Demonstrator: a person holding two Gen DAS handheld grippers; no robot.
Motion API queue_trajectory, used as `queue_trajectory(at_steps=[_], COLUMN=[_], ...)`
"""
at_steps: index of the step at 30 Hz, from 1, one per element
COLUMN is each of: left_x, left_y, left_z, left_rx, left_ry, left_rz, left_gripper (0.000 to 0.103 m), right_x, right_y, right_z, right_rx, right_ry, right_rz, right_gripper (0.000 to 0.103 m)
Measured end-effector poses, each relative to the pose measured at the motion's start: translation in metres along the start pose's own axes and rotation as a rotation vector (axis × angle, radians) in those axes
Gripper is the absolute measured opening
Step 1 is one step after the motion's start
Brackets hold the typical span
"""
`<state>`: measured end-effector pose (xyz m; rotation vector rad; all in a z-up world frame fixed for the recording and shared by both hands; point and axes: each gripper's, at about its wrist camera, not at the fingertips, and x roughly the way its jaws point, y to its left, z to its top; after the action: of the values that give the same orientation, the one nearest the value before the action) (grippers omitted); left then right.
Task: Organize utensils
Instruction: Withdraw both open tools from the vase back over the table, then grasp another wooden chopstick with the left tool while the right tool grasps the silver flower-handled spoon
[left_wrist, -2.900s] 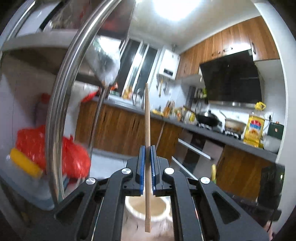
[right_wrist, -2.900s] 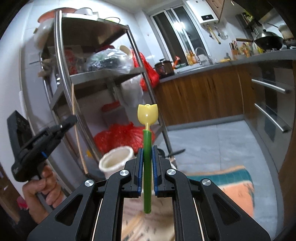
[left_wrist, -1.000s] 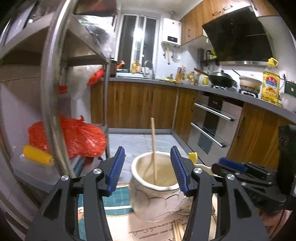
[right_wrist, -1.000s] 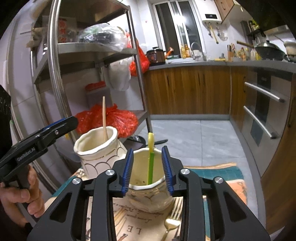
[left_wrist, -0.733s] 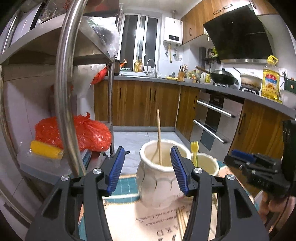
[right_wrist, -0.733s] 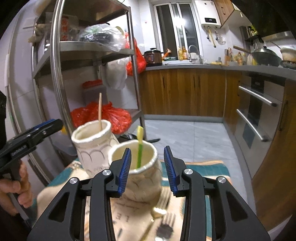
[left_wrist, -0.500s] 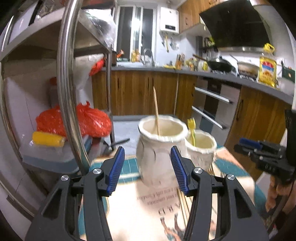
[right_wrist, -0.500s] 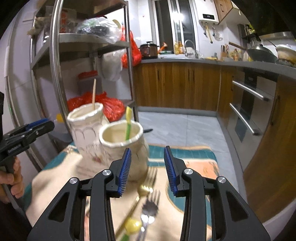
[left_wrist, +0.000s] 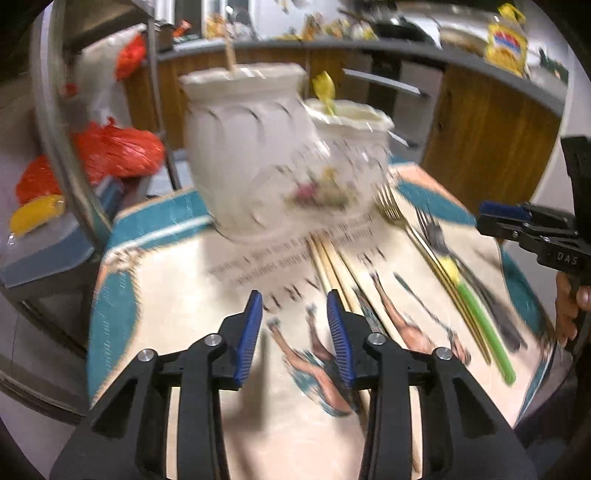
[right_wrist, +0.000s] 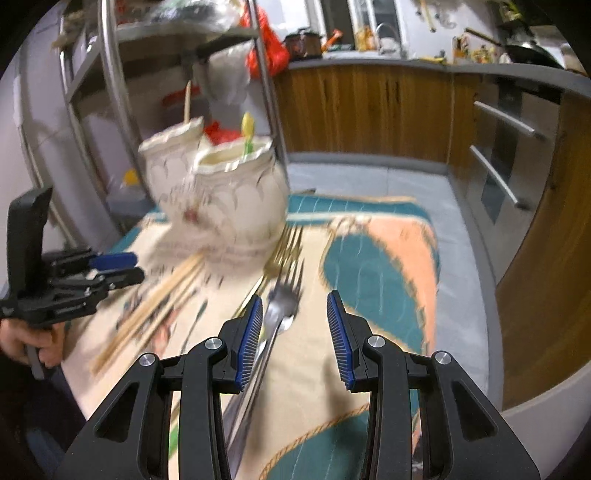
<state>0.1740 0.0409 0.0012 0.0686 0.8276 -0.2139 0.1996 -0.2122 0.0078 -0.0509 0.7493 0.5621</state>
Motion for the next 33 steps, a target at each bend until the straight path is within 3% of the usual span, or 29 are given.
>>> queue_trajectory(at_steps=[6,12,14,23,28,33], left_x=[0.005,0.008,0.008,0.011,0.015,0.016], left_y=[-0.008,-0.01,-0.009,-0.009,-0.011,-0.017], left_z=[-0.005,-0.003,-0.002,0.002,0.003,0.002], left_rx=[0.045,0.055,0.055,0.069,0.068,0.097], left_ry=[0.04,0.049,0.05,0.069,0.082,0.075], left_rz=[-0.023,-0.017,-0.017,-0.009,-0.016,0.02], left_gripper=[0.032,0.031,0.031,0.03,0.028,0.028], right_x=[0.014,0.018,0.02,0.025,0.015,0.014], right_y=[0.011,0.013,0.01,0.003,0.009,0.016], right_z=[-0.014,-0.014,-0.013,-0.011,-0.012,-0.017], right_rx=[-0.041,-0.052,-0.043,-0.047,-0.01,-0.01], right_ry=[0.085,0.104,0.111,0.143,0.106,0.112], right_rz=[0.016,0.001,-0.005,-0.043,0.03,0.021], right_gripper=[0.031,0.023,0.015,0.013,0.013,0.013])
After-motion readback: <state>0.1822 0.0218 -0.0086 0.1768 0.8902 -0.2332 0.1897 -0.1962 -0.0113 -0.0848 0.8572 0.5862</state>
